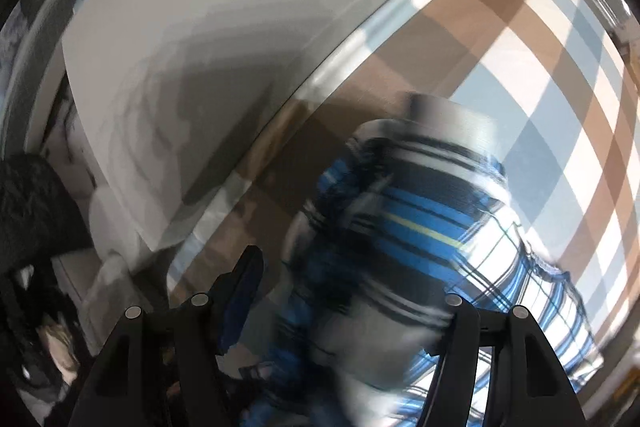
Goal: Fold large clothes
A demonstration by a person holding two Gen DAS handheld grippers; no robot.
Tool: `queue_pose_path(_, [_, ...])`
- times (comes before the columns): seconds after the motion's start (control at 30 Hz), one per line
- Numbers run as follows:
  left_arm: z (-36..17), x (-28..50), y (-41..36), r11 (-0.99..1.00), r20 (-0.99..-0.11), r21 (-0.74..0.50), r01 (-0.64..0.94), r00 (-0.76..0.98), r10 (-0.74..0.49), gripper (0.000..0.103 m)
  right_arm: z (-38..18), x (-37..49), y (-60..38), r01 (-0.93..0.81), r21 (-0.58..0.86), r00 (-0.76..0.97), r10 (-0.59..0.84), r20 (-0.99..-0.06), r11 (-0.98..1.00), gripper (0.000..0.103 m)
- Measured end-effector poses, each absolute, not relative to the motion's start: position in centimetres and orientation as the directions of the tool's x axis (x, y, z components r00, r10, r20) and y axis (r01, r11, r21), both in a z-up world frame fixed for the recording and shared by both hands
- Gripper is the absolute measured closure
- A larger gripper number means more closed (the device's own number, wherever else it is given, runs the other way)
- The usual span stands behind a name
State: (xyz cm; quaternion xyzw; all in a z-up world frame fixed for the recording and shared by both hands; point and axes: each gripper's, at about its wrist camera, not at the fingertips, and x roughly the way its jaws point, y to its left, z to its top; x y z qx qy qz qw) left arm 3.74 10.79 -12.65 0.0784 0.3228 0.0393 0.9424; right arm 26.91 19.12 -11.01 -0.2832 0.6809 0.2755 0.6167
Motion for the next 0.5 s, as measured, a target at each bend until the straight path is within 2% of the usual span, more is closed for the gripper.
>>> queue_pose_path(0.17, [-13.0, 3.8, 10.6, 0.973, -0.6, 0.229, -0.016, 0.785, 0.154, 0.097, -12.3, 26.2, 20.6, -0.795, -0.127, 0.012, -0.195, -0.981, 0.593, 0.039])
queue_pose_path(0.2, [-13.0, 3.8, 10.9, 0.972, -0.597, 0.234, -0.018, 0.786, 0.158, 0.097, -12.4, 26.4, 20.7, -0.799, -0.153, 0.036, -0.208, -0.977, 0.582, 0.05])
queue_pose_path(0.23, [-13.0, 4.0, 11.0, 0.971, -0.598, 0.237, -0.017, 0.785, 0.16, 0.098, -12.3, 26.5, 20.7, -0.799, -0.177, 0.06, -0.216, -0.975, 0.575, 0.068])
queue_pose_path(0.33, [-12.5, 3.9, 11.7, 0.971, -0.586, 0.24, -0.023, 0.794, 0.164, 0.099, -11.3, 27.2, 20.0, -0.794, -0.142, 0.06, -0.156, -0.986, 0.591, 0.083])
queue_pose_path(0.5, [-10.9, 4.2, 14.0, 0.953, -0.528, 0.28, -0.111, 0.812, 0.249, 0.1, -8.1, 28.1, 18.6, -0.763, -0.053, 0.087, 0.02, -0.996, 0.644, 0.089])
